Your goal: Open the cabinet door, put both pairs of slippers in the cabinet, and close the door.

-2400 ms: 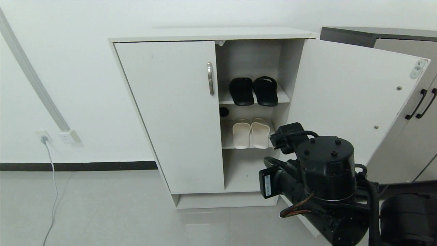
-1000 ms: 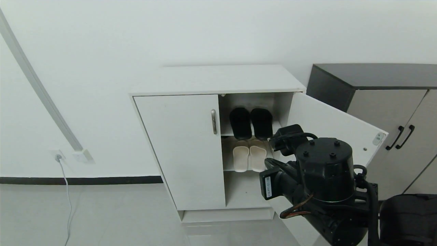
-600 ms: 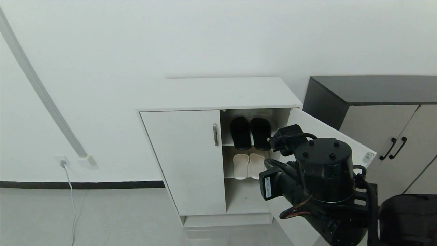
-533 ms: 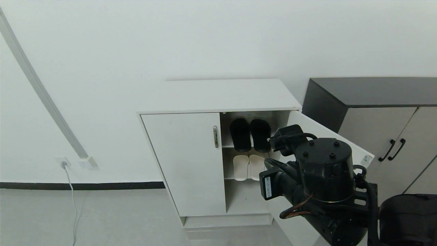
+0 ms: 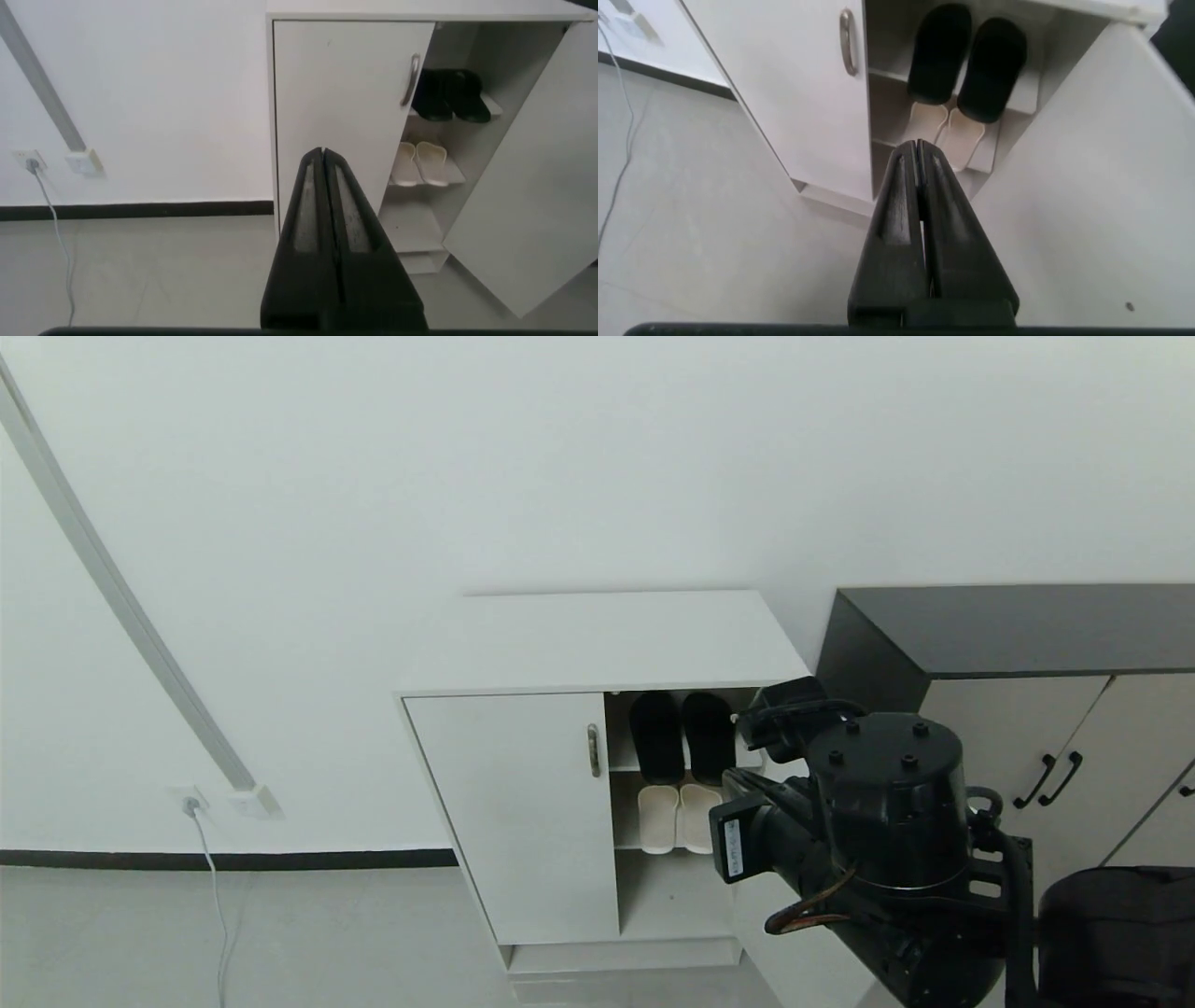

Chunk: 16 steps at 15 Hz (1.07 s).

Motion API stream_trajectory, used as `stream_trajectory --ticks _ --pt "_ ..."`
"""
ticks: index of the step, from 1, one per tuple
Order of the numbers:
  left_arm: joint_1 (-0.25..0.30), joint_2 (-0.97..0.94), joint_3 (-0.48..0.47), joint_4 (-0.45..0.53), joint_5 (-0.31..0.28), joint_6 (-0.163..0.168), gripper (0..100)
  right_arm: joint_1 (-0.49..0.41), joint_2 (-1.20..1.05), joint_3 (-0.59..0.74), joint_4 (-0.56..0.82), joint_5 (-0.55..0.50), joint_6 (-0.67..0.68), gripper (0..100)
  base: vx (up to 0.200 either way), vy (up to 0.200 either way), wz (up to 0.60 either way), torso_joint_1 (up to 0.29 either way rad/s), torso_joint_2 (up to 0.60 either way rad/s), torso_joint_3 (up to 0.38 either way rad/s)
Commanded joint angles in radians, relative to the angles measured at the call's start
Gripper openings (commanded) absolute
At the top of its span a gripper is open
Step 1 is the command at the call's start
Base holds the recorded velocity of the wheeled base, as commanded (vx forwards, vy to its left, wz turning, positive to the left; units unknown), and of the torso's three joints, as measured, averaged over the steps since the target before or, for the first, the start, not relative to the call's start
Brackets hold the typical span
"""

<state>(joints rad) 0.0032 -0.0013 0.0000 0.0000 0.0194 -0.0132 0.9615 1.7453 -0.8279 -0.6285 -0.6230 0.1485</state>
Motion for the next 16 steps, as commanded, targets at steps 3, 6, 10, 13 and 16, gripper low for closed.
stream_trajectory --ticks 3,6,10,13,16 --pt "0.0 0.001 0.0 0.0 0.001 -0.002 0 0.0 -0.001 0.007 -0.014 0.002 -0.001 0 0.0 0.0 0.0 0.201 -0.48 -0.258" --pt "0.0 0.001 0.0 0.0 0.001 -0.002 0 -0.004 -0.001 0.007 -0.014 0.002 -0.001 0 0.0 0.0 0.0 0.015 -0.02 -0.017" --pt "0.0 0.001 0.0 0.0 0.001 -0.002 0 -0.012 0.002 0.007 -0.014 0.003 -0.003 0 0.0 0.0 0.0 0.0 0.0 0.0" --pt "0.0 0.001 0.0 0.0 0.001 -0.002 0 -0.018 0.002 0.006 -0.014 0.003 -0.003 0 0.0 0.0 -0.4 -0.002 0.0 0.0" --pt "0.0 0.001 0.0 0.0 0.001 -0.002 0 -0.033 0.003 0.004 -0.014 0.003 -0.003 0 0.0 0.0 -0.6 0.006 0.0 0.001"
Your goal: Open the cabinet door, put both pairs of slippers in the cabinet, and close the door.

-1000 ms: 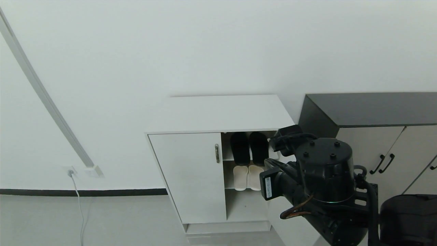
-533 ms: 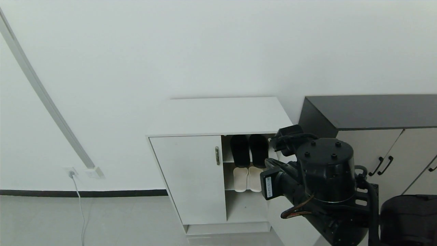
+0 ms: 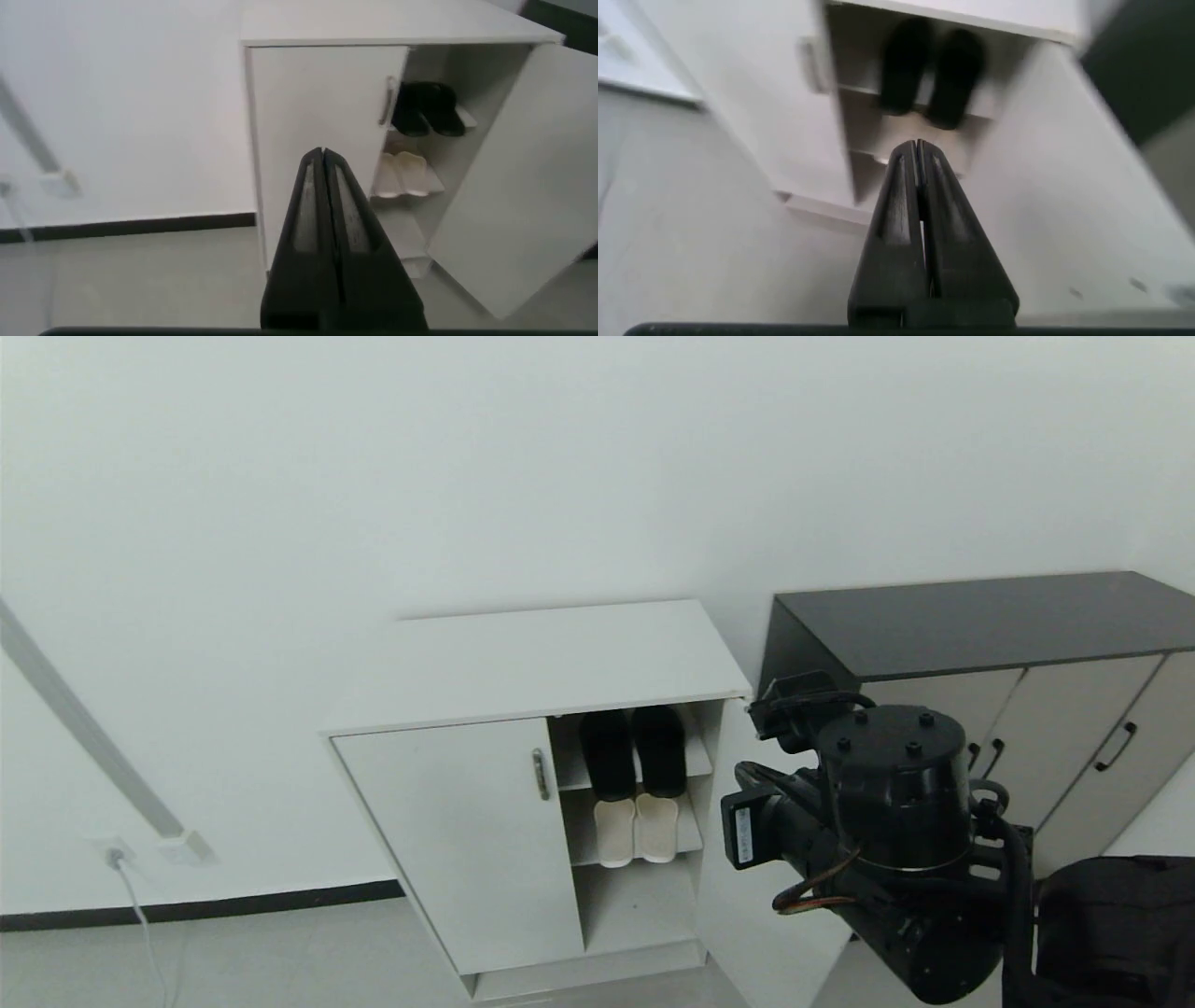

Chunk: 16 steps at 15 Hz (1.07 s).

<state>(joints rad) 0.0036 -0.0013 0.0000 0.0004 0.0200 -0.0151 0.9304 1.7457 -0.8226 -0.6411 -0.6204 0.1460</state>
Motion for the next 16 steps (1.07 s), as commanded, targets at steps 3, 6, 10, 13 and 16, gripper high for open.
stream_trajectory --ticks 3,6,10,13,16 --pt "-0.001 0.001 0.0 0.0 0.001 0.001 0 -0.025 0.001 0.0 -0.009 0.027 0.001 0 0.0 0.0 -0.2 0.004 0.0 0.001" --pt "-0.001 0.001 0.0 0.0 0.0 0.001 0 -0.036 0.005 0.0 -0.014 0.028 0.0 0 0.0 0.0 0.0 0.0 0.0 0.0" --pt "-0.001 0.001 0.0 0.0 0.0 0.0 0 -0.038 0.006 0.002 -0.014 0.028 0.0 0 -0.05 0.0 0.0 0.001 0.0 0.001" --pt "-0.001 0.001 0.0 0.0 0.0 0.0 0 -0.038 0.005 0.005 -0.014 0.031 0.001 0 -0.2 0.0 0.0 0.007 0.01 -0.001" --pt "-0.001 0.001 0.0 0.0 0.001 0.0 0 -0.064 0.012 0.006 -0.014 0.053 0.001 0 -0.133 0.0 0.0 -0.006 0.0 0.005"
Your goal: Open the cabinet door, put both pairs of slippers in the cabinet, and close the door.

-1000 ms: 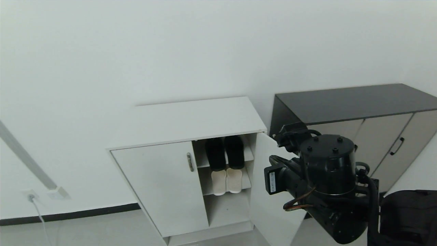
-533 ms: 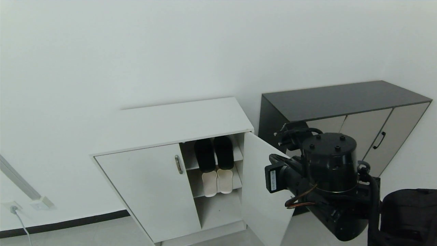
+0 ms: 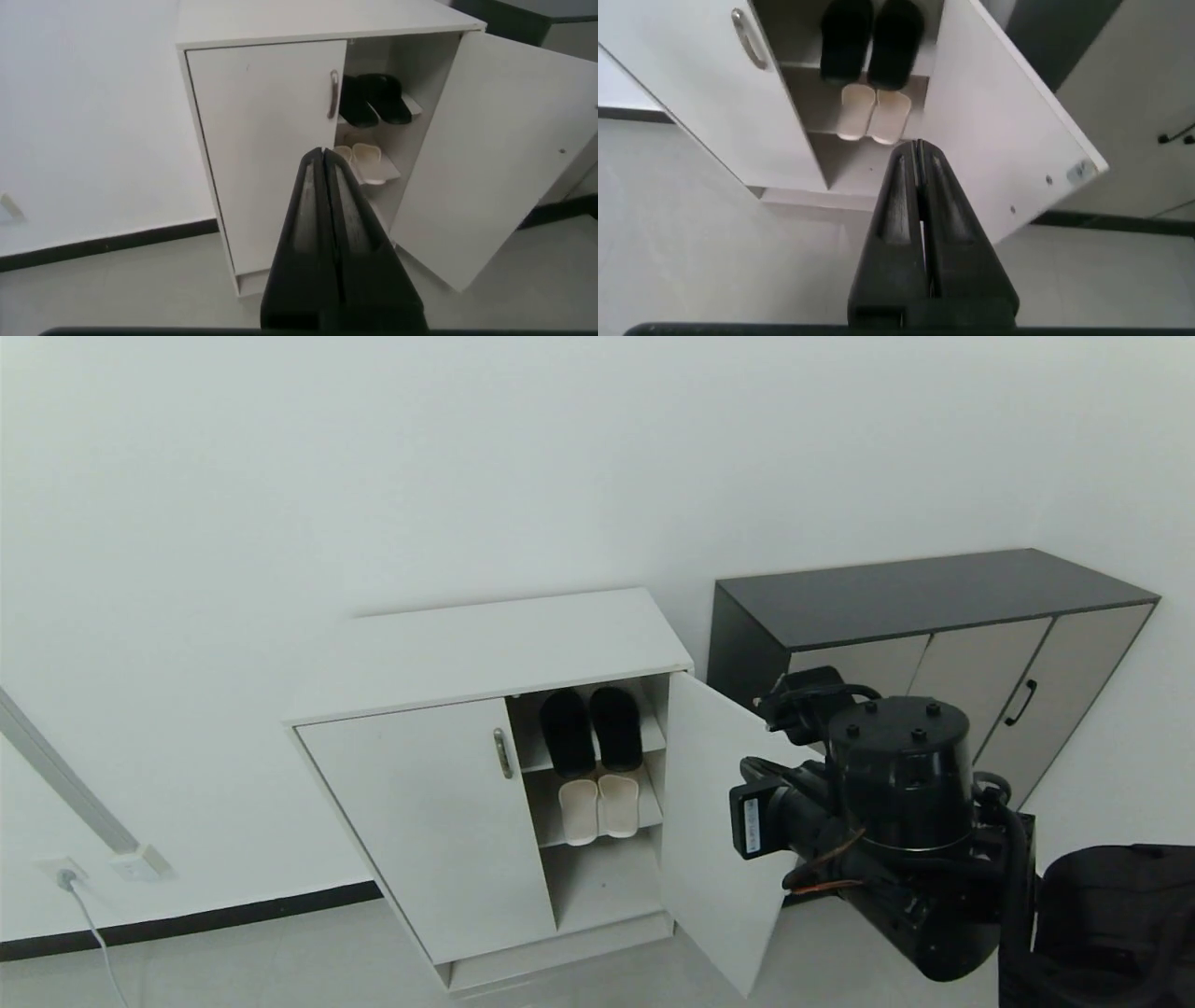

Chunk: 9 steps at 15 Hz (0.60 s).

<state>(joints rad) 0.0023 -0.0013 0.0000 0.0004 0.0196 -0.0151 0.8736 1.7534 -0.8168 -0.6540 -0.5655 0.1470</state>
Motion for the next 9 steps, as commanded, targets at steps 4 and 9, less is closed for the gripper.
stream_trajectory --ticks 4,9 --pt "0.001 0.001 0.0 0.0 0.0 0.001 0 -0.102 0.072 -0.027 -0.067 0.032 -0.003 0 0.0 0.0 0.0 0.0 0.0 0.0" --pt "0.001 0.001 0.0 0.0 0.0 0.001 0 -0.306 0.196 -0.236 0.008 0.171 0.023 0 0.0 0.0 0.0 0.0 0.0 0.0"
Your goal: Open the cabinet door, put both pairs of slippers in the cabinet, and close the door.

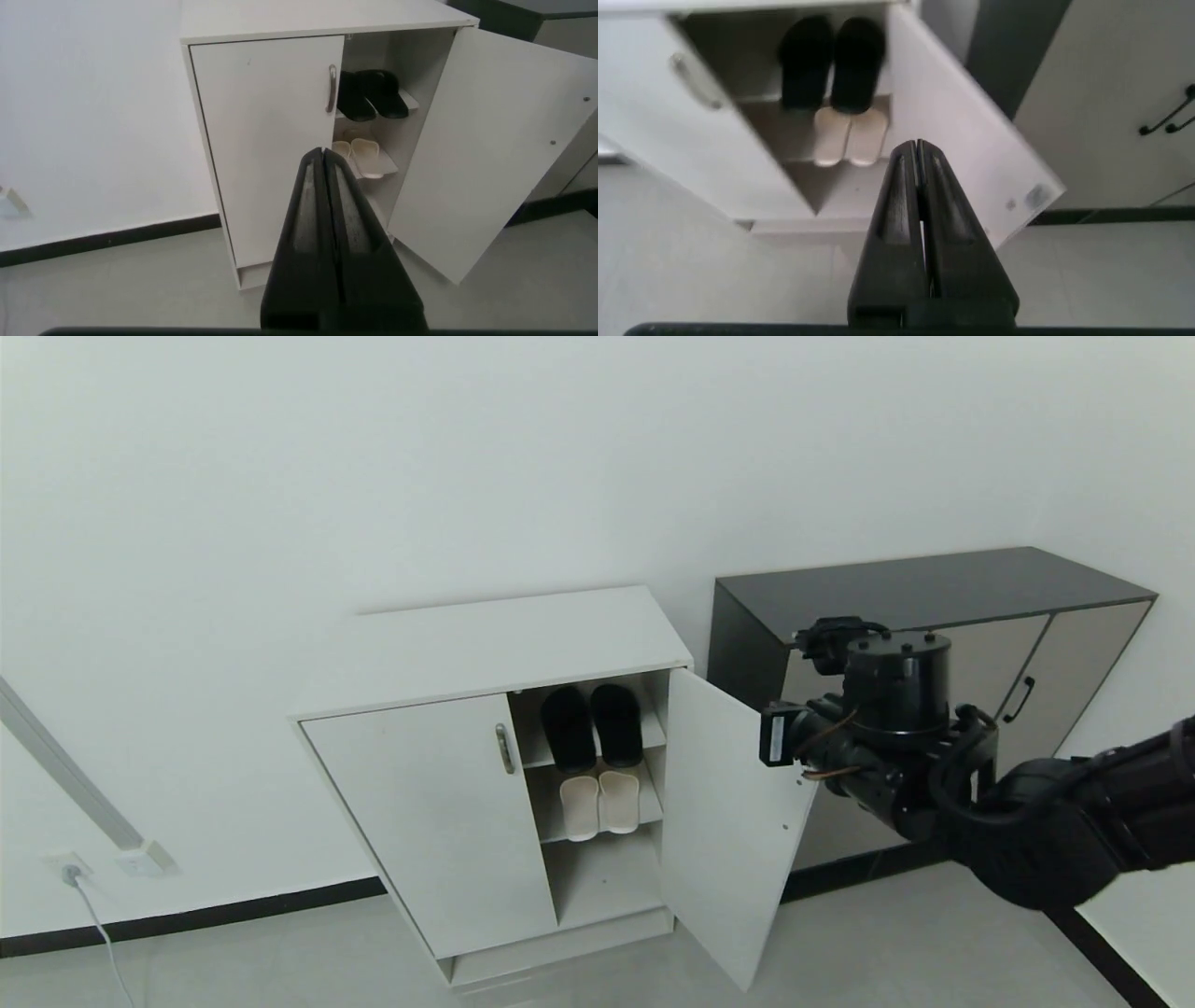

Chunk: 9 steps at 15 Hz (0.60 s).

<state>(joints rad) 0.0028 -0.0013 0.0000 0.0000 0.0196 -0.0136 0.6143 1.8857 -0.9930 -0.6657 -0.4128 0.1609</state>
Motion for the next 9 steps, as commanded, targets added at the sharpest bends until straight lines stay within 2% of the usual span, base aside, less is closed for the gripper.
stream_trajectory --ticks 1,4,9 --pt "0.0 0.001 0.0 0.0 0.0 0.0 0 -0.076 0.093 -0.11 0.057 0.058 0.029 0 0.0 0.0 0.0 0.0 0.0 0.0" --pt "0.0 0.001 0.0 0.0 0.0 0.0 0 -0.137 0.184 -0.237 0.138 0.095 0.06 0 0.0 0.0 0.0 0.0 0.0 0.0" --pt "0.0 0.001 0.0 0.0 0.0 0.0 0 -0.179 0.285 -0.306 0.14 0.111 0.06 0 0.0 0.0 0.0 0.0 0.0 0.0"
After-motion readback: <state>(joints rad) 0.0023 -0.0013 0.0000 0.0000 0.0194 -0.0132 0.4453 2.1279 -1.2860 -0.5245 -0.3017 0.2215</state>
